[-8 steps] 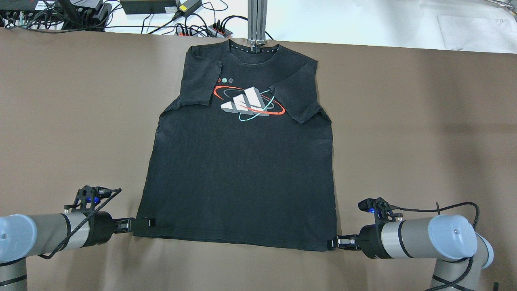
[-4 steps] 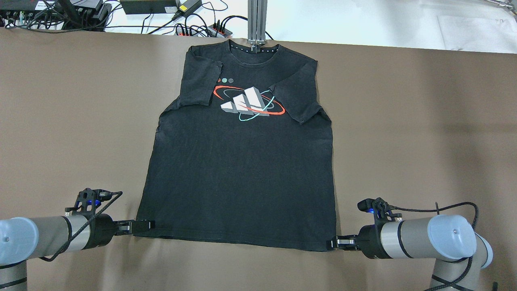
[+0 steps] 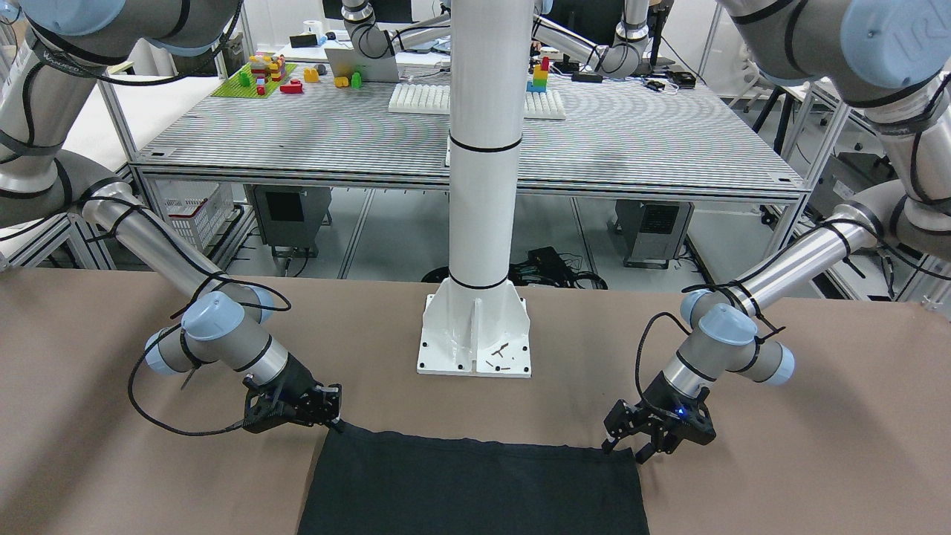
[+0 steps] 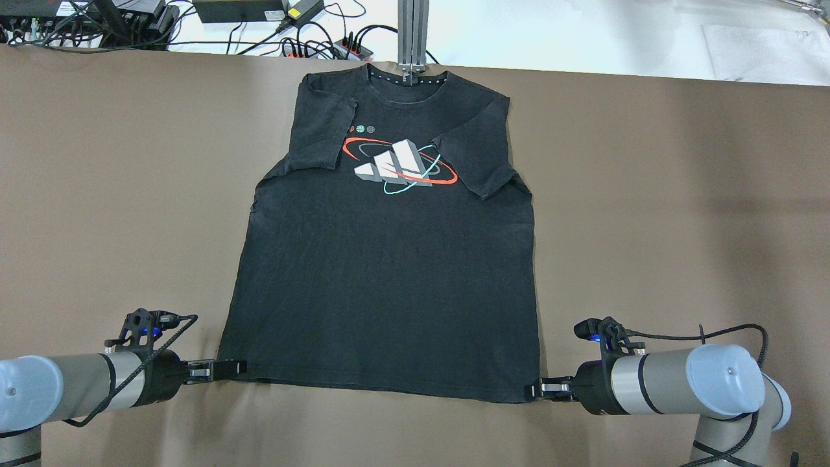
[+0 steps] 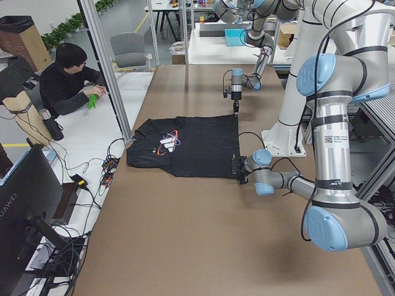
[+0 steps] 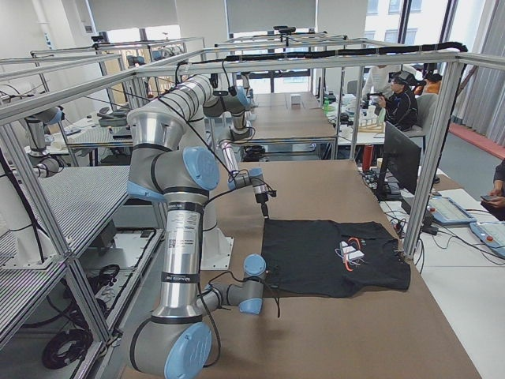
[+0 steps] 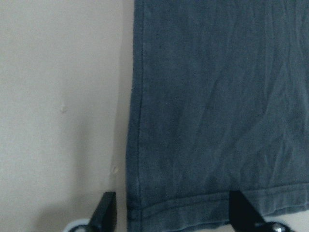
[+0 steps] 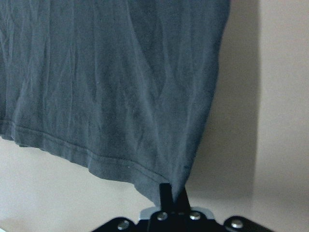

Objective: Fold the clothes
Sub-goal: 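Grasp the hem corners with both grippers, pinching the edge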

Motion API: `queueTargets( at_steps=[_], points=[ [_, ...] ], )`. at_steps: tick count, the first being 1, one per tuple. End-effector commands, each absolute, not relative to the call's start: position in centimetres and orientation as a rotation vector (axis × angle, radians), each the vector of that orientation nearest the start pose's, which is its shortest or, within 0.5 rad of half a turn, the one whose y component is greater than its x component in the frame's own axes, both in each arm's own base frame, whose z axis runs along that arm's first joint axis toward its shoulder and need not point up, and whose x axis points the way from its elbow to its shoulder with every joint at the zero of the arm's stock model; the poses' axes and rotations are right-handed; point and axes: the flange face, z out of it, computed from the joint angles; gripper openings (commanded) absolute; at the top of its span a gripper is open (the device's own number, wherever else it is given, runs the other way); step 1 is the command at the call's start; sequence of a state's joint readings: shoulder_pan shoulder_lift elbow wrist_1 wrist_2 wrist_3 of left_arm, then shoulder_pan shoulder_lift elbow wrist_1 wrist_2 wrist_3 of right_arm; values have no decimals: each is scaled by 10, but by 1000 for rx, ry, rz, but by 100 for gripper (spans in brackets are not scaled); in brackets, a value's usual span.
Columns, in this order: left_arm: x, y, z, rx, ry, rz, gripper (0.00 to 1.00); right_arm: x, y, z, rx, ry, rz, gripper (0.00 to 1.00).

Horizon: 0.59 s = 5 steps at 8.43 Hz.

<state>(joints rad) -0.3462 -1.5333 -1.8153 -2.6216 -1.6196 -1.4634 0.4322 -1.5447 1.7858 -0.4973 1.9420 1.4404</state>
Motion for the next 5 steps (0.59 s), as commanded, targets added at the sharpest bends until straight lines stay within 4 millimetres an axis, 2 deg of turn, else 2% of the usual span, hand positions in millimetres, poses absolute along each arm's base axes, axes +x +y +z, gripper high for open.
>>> queueTargets(
  at_steps=[1,3,4,5],
  points=[
    [422,-285,441,241,1240,-171,50,-420,-301,420,59,-1332,13,0],
    [427,-283,437,238,1248,-164,12,-419,-302,421,57,-1331,21,0],
    [430,-283,433,236,1256,-162,1,-418,-302,420,55,-1332,28,0],
    [432,-284,431,236,1259,-163,0,-418,-303,420,56,-1332,29,0]
  ],
)
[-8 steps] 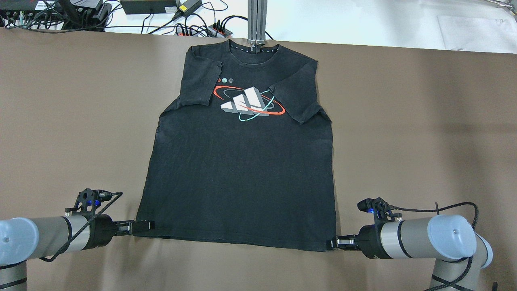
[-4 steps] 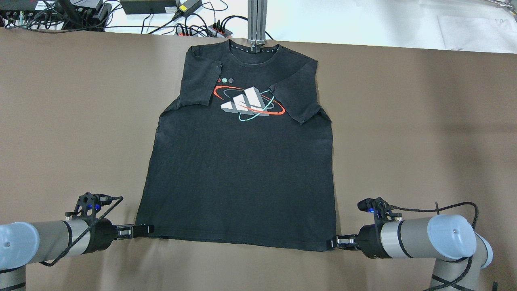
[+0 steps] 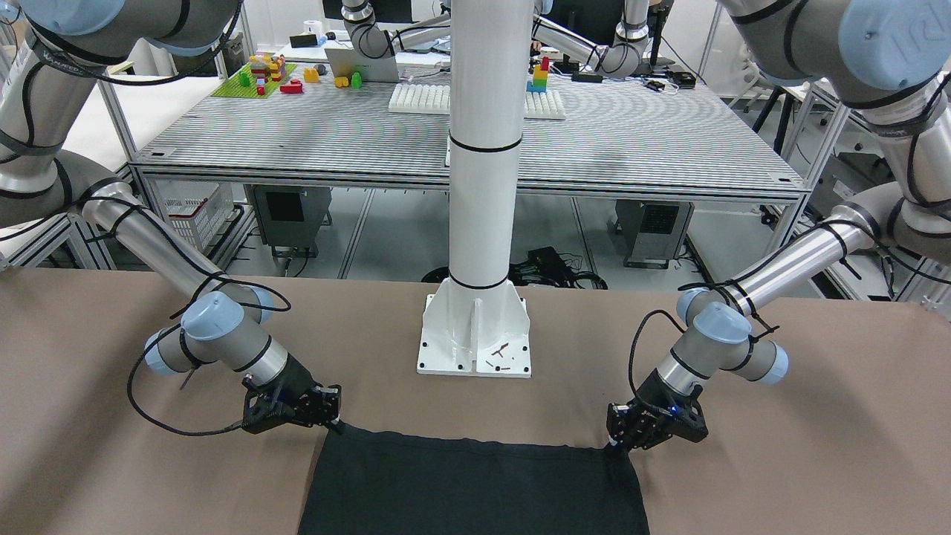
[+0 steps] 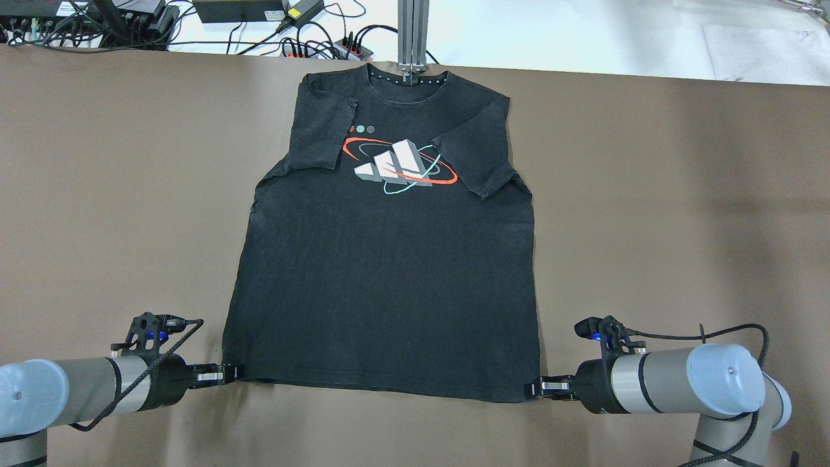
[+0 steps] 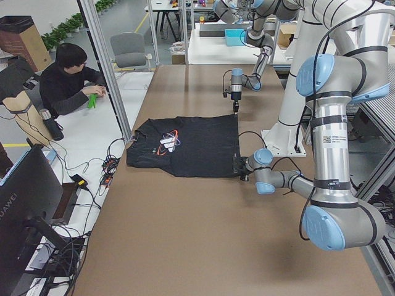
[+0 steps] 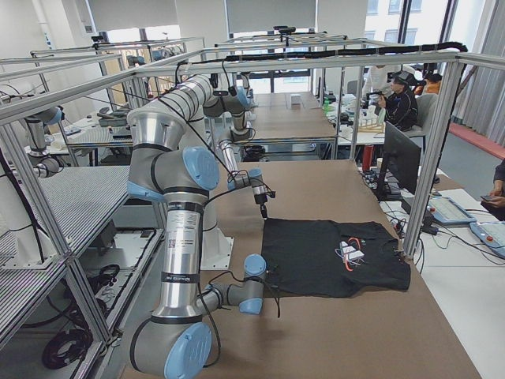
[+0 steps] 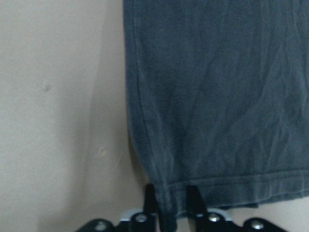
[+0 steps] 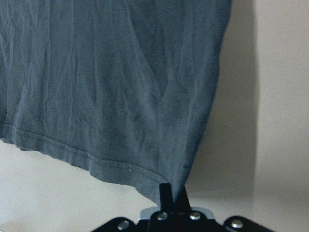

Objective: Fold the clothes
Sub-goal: 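Grasp the hem corners with both grippers, pinching the edge, then lift the hem with both grippers and carry it toward the collar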

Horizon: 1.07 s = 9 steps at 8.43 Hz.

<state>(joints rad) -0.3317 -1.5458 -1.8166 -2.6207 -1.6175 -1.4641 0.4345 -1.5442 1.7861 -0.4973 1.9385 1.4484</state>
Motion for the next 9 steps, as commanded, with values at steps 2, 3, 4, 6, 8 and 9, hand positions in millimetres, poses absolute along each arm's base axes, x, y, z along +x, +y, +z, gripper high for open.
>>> queueTargets(
  at_steps=[2,3,4,6,8,9],
  points=[
    [430,-284,426,230,1270,-160,0,-416,-303,418,52,-1338,22,0],
    [425,-284,419,203,1292,-137,0,-409,-302,408,55,-1357,17,0],
    [409,-293,400,202,1334,-126,0,-394,-296,398,57,-1377,8,0],
    [373,-318,365,172,1417,-84,0,-356,-281,374,81,-1420,2,0],
    [332,-317,322,148,1517,-7,0,-309,-269,335,60,-1498,-42,0],
    [323,-313,311,132,1550,37,0,-291,-267,316,7,-1539,-38,0]
  ],
)
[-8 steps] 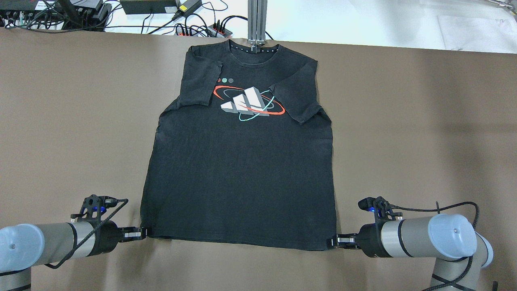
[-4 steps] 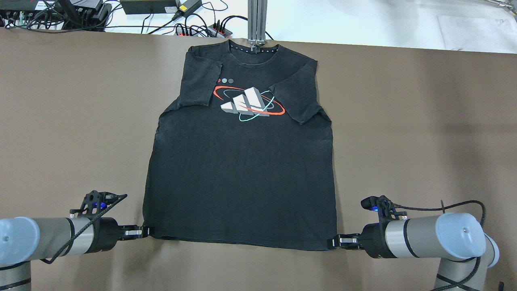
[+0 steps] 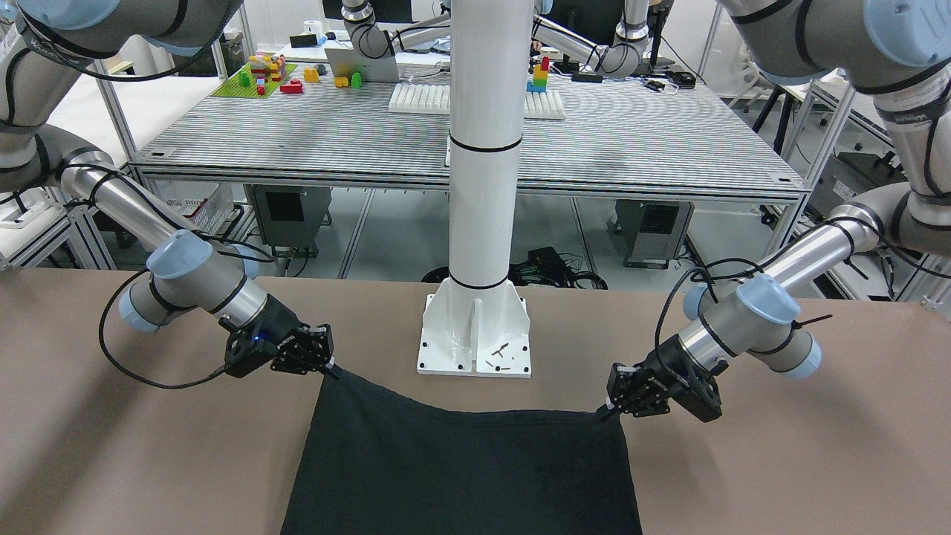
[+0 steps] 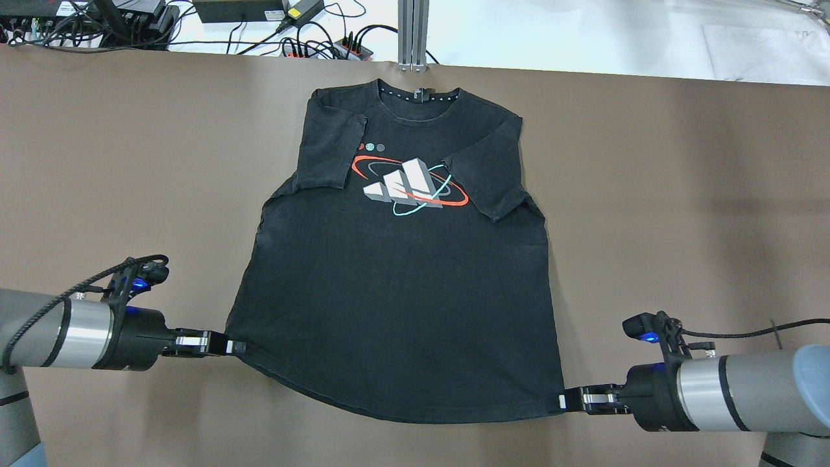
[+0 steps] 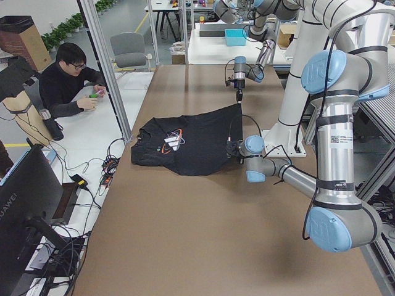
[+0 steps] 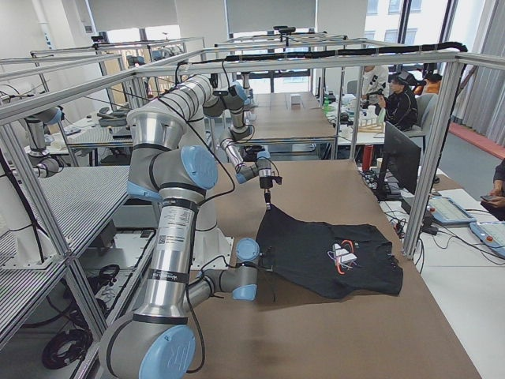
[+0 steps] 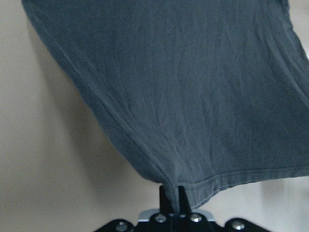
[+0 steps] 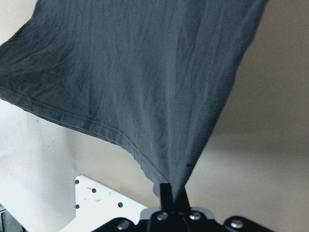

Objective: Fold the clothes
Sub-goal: 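Lift the hem with both grippers and carry it toward the collar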

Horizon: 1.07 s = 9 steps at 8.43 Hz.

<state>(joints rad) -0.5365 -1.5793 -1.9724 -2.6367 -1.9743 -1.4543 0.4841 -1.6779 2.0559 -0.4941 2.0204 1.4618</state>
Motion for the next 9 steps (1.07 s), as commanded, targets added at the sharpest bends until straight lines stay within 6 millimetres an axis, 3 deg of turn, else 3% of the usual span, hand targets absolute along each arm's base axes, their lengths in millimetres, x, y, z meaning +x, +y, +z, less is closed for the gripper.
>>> queueTargets(
  at_steps=[1,3,5,6,7,9],
  points=[
    [321,-310,306,141,1587,64,0,-270,-266,309,-34,-1607,-64,0],
    [305,-289,294,106,1681,191,0,-225,-246,321,-133,-1709,-144,0],
    [256,-254,274,65,1781,224,0,-209,-232,321,-198,-1797,-190,0],
    [245,-243,269,20,1823,233,0,-201,-223,322,-238,-1839,-241,0],
    [243,-241,273,5,1819,237,0,-199,-220,329,-279,-1874,-245,0],
    [235,-235,300,-20,1780,211,0,-206,-226,354,-294,-1879,-233,0]
  ],
)
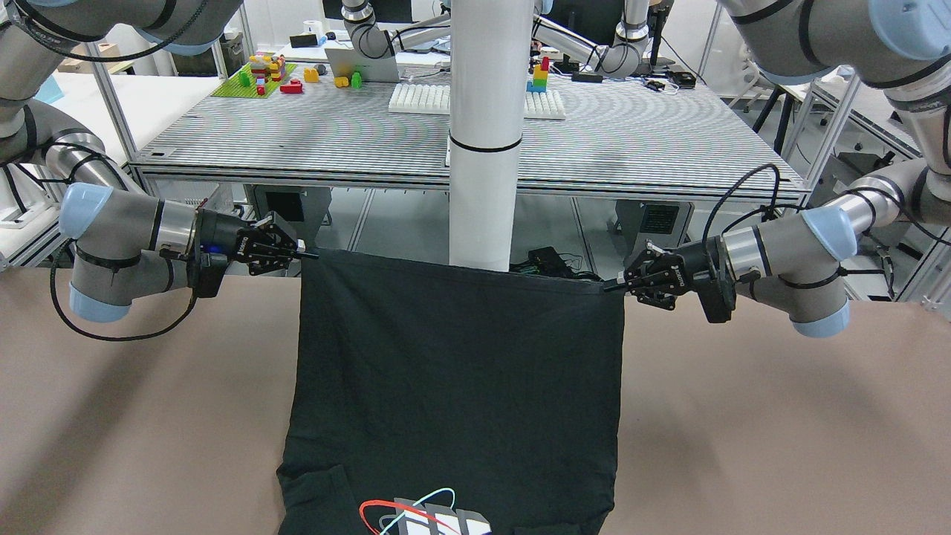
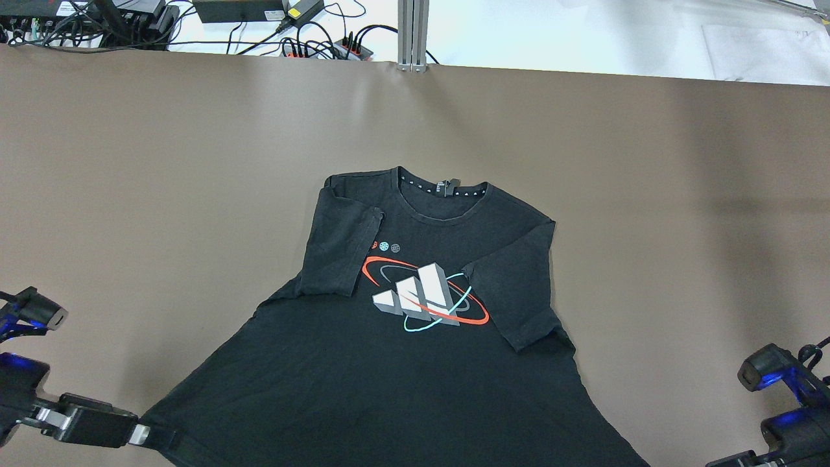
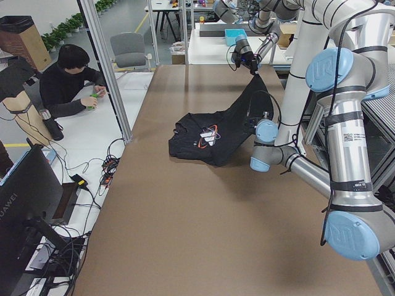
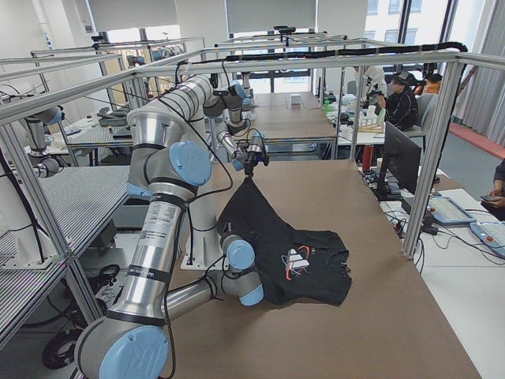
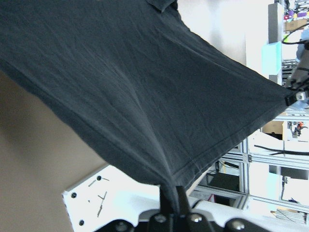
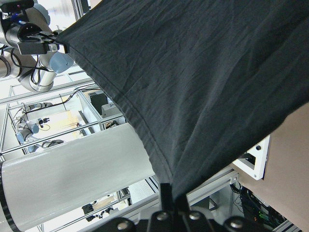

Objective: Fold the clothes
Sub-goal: 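Lift the hem with both grippers and carry it toward the collar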

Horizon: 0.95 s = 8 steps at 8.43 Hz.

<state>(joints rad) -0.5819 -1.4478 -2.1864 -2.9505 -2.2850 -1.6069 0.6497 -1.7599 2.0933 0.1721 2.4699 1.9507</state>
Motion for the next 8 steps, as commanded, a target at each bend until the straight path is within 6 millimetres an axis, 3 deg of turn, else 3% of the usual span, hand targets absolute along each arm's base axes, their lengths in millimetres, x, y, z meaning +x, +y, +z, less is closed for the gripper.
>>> queueTargets(
  at_steps=[1,3,5,6,8],
  points=[
    [243,-241,298,-27,1784,178,0,-213,-233,359,-284,-1881,-207,0],
    [279,-270,334,-26,1727,91,0,-226,-249,380,-257,-1870,-123,0],
    [335,-315,333,21,1732,40,0,-239,-264,385,-223,-1881,-74,0],
    [346,-326,334,26,1727,30,0,-237,-276,391,-188,-1874,-55,0],
    [333,-354,325,71,1721,-11,0,-250,-296,407,-129,-1849,-52,0]
  ],
)
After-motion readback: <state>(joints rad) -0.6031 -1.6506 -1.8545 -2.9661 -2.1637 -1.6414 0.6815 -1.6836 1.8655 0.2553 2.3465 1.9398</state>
